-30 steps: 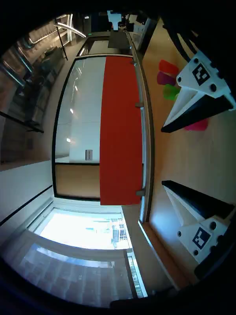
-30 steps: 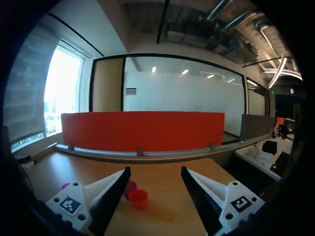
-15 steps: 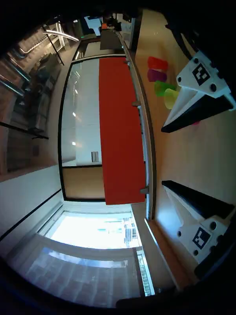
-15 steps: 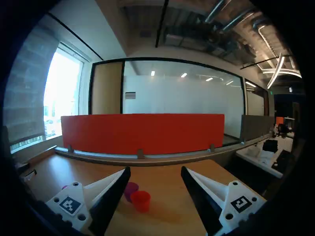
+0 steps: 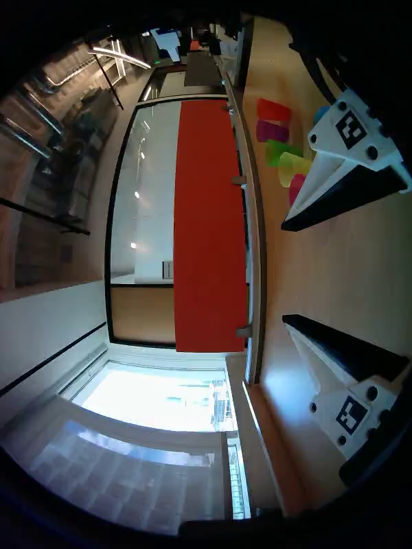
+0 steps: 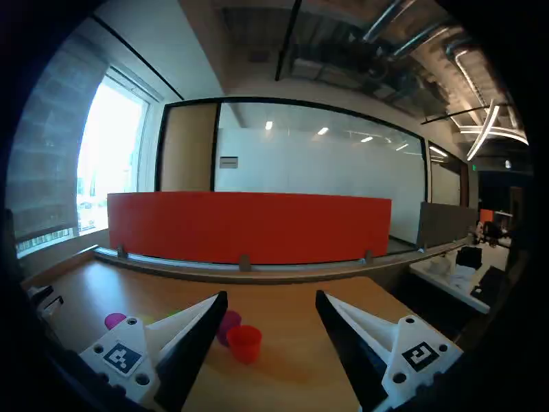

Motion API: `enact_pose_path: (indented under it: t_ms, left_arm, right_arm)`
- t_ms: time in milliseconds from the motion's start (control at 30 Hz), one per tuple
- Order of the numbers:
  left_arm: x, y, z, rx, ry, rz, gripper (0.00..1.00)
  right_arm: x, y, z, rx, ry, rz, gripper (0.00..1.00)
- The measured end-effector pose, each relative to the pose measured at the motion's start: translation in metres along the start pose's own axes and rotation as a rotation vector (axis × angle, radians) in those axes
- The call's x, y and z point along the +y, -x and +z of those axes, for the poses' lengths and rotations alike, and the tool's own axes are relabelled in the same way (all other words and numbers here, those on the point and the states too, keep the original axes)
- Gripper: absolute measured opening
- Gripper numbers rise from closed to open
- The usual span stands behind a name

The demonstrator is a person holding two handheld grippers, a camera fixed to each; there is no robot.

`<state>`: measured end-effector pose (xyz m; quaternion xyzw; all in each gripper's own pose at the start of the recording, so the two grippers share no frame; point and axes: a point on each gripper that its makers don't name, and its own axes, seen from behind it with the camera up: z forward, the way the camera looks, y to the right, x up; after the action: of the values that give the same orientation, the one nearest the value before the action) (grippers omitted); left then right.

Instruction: Pour water

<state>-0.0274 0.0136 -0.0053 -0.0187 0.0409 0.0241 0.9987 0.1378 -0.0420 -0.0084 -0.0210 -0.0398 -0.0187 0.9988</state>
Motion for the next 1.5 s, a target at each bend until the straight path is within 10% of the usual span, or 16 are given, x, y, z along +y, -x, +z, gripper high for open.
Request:
enact_pose_path:
  t_ms: [1500]
  left_arm:
    - [-0.017, 0.027, 0.006, -0.045, -0.051, 0.008, 0.9]
  right_arm:
    - [-0.002, 0.003, -0.001, -0.001, -0.002, -0.027, 1.0]
